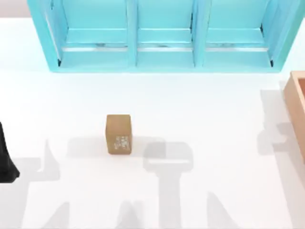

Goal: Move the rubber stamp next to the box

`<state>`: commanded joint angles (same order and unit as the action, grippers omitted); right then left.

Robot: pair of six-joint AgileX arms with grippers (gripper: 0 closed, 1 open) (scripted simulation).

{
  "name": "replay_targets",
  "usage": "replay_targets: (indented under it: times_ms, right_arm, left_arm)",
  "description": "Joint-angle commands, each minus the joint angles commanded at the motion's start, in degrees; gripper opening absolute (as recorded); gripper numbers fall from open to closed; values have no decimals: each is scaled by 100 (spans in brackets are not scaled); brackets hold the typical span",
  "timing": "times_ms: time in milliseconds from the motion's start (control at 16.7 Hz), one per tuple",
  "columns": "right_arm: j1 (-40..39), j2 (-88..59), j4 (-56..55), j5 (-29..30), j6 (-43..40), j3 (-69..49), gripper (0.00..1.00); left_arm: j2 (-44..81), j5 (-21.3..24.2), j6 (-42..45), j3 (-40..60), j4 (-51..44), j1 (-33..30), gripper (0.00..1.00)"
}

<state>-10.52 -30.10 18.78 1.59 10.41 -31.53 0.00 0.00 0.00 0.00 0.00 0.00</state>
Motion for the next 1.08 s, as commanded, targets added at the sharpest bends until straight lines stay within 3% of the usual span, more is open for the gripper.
replay_targets:
  times_ms: [1080]
  right_arm:
    - [-3365, -9981, 6131, 618, 3431, -10859, 100]
  left_arm:
    - [0, 0, 0, 0, 0, 0, 100]
